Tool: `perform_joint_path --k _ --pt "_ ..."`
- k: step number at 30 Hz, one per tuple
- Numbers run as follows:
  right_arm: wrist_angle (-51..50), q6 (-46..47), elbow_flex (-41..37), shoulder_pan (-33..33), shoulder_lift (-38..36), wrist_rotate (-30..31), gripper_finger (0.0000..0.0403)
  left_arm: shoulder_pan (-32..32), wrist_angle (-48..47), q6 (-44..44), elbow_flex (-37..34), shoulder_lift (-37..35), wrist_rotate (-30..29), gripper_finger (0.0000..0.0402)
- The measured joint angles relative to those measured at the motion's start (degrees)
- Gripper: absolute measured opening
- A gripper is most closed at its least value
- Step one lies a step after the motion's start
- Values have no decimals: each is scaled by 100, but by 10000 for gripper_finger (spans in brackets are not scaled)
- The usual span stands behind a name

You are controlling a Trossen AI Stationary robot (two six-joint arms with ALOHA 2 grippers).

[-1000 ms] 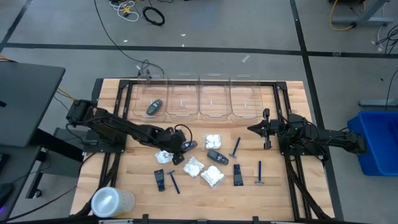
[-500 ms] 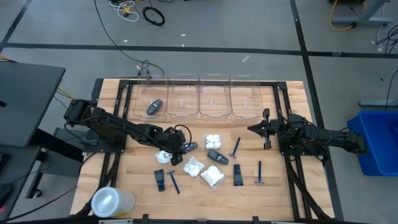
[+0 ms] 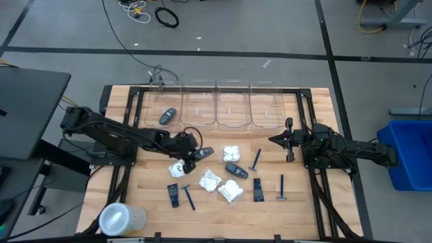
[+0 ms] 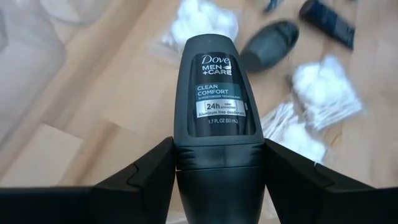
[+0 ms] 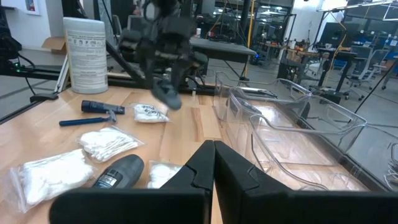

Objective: Pick & Place Travel size toiletries
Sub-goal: Put the left gray deodorant into the left transparent bin

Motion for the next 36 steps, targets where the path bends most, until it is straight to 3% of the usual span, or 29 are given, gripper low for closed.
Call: perform_joint_path --k 13,25,30,36 --pt "0 1 0 -1 0 0 13 115 -890 36 -2 -1097 -628 218" --pt "2 0 0 -2 0 2 13 172 -1316 61 -2 -1256 -737 216" --pt "2 0 -1 -1 0 0 13 553 -1630 63 -2 -1390 -732 220" --pt "2 0 -1 0 0 2 13 1431 -1994 476 -17 -1647 -774 217"
